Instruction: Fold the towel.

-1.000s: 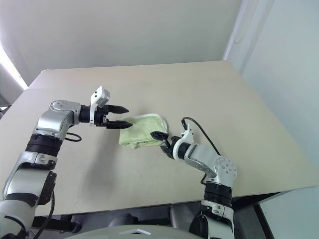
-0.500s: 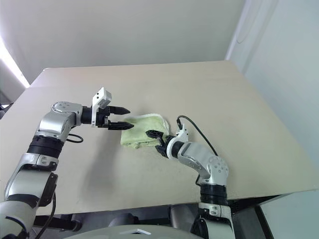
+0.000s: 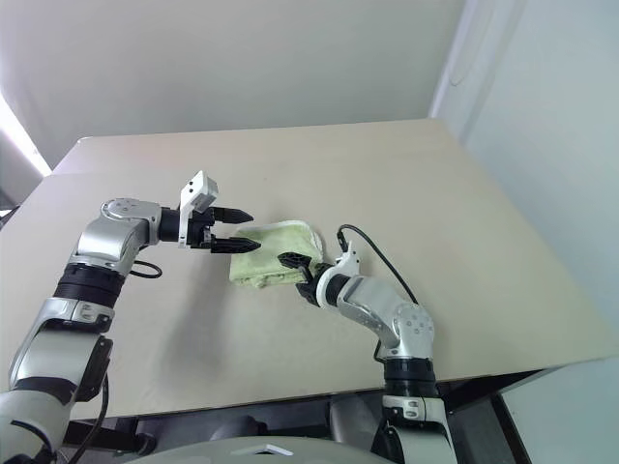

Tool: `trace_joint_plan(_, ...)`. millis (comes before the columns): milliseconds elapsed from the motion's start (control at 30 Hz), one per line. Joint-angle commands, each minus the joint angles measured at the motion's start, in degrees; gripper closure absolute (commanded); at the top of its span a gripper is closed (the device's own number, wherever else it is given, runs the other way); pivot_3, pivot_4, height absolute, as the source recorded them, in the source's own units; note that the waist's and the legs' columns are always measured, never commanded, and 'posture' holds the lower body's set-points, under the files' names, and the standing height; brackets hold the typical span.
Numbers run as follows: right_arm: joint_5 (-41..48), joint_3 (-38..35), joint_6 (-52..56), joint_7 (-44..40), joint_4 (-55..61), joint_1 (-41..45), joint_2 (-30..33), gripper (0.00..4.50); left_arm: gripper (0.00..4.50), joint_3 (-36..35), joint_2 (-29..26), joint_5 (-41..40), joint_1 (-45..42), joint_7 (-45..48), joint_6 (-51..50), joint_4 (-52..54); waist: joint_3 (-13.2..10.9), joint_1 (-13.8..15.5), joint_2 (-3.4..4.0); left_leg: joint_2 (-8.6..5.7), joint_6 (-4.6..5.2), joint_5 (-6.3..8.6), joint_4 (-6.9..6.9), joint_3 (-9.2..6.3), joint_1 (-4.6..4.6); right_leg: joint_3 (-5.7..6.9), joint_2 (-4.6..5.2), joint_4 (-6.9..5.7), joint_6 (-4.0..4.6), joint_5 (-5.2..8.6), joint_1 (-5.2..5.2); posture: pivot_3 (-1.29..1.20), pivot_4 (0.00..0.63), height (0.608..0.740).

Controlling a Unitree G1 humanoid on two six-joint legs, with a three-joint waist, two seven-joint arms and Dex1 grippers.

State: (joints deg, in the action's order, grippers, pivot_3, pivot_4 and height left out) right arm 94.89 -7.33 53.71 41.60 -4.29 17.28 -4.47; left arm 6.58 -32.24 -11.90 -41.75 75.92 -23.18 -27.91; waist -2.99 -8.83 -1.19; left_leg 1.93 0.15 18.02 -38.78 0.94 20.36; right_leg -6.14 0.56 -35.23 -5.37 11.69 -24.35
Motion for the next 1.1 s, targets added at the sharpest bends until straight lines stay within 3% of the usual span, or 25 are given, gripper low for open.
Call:
trace_joint_plan(33,-5.54,-0.43,-3.42,-0.4,-4.66,2.33,-1.12,0.09,0.13,-0.16,-0.97,-0.25,-0.27,0.44,0.55,1.16,0.0,-0.32,0.0,0.01,0.0,0.0,0.0,-0.07,0.02,0.0,0.01,0.0,0.01,-0.03,0.0,0.0,0.0,0.712)
trace_joint_plan(167,-8.4,-1.49,-5.31,-2.59,-6.62,5.47,-2.24,0.09,0.13,-0.13,-2.61,-0.15,0.64,0.75,-0.44,0.96,-0.02,-1.44,0.04,0.0,-0.01,0.0,0.01,-0.43,-0.03,0.09,-0.01,0.03,0.03,-0.06,0.14,0.0,0.0,0.712)
trace_joint_plan(633,-14.64,-3.36,-4.48,-7.63,-10.7,10.83,-4.18,0.09,0.13,0.1,-7.68,0.03,4.82,2.01,-1.0,-0.46,-0.07,-1.4,0.12,-0.1,0.0,0.0,0.01,-1.01,0.18,0.51,-0.01,0.09,0.06,-0.12,-0.06,0.0,0.0,0.712)
trace_joint_plan(867,-17.92,-3.41,-0.56,-5.07,-16.38,11.79,-4.53,0.09,0.13,0.21,-7.49,0.01,5.03,1.51,-0.87,-0.33,-0.05,-1.39,0.1,-0.1,0.0,0.0,0.01,-1.05,0.13,0.52,0.0,0.08,0.05,-0.1,-0.03,0.0,0.0,0.712)
trace_joint_plan(967,-19.2,-3.87,-0.65,-4.84,-16.94,12.01,-4.75,0.71,0.12,0.12,-7.56,-0.15,5.24,1.44,-1.05,0.1,-0.04,-1.4,0.09,-0.09,0.0,0.0,0.02,-1.09,0.1,0.53,-0.02,0.08,0.06,-0.1,-0.02,0.0,0.0,0.712)
trace_joint_plan(1100,-20.04,-4.58,-0.31,-5.68,-16.73,12.58,-5.26,2.11,0.12,0.0,-7.45,-0.36,5.23,1.28,-1.28,0.2,-0.03,-1.45,0.09,-0.09,0.0,0.0,0.02,-1.08,0.11,0.53,-0.02,0.08,0.06,-0.09,-0.02,0.0,0.0,0.712)
